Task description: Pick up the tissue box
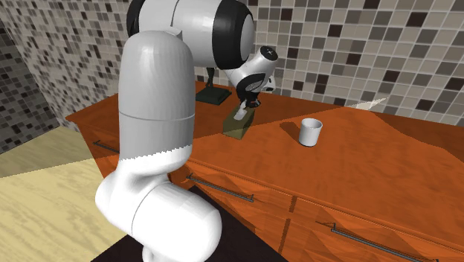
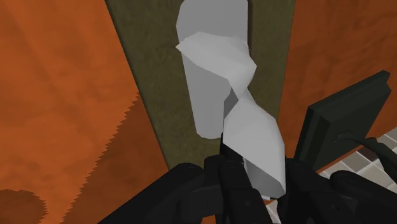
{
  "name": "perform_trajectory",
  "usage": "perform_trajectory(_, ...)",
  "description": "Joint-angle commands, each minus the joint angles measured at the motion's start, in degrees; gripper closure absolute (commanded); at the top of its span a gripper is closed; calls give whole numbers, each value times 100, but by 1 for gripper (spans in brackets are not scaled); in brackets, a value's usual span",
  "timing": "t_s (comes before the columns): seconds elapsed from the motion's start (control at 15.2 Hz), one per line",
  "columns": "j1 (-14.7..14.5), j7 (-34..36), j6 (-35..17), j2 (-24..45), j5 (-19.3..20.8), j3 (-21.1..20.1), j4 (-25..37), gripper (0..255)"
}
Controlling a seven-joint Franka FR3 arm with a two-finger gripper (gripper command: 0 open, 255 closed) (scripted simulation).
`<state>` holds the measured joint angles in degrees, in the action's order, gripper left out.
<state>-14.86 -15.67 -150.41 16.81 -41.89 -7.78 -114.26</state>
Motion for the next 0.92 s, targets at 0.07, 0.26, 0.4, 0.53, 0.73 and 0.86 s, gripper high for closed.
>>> perform_trajectory(0.07, -1, 3, 12, 12, 1, -1, -13, 255)
perform_trajectory(0.26, -5, 6, 8, 20, 1, -3, -8, 255)
perform_trajectory(0.4, -19, 120, 110, -74, 93, 31, 15, 255)
perform_trajectory(0.53, -32, 232, 215, -165, 183, 63, 43, 255)
perform_trajectory(0.73, -48, 396, 375, -294, 314, 106, 95, 255)
perform_trajectory(0.86, -57, 502, 483, -375, 399, 132, 136, 255)
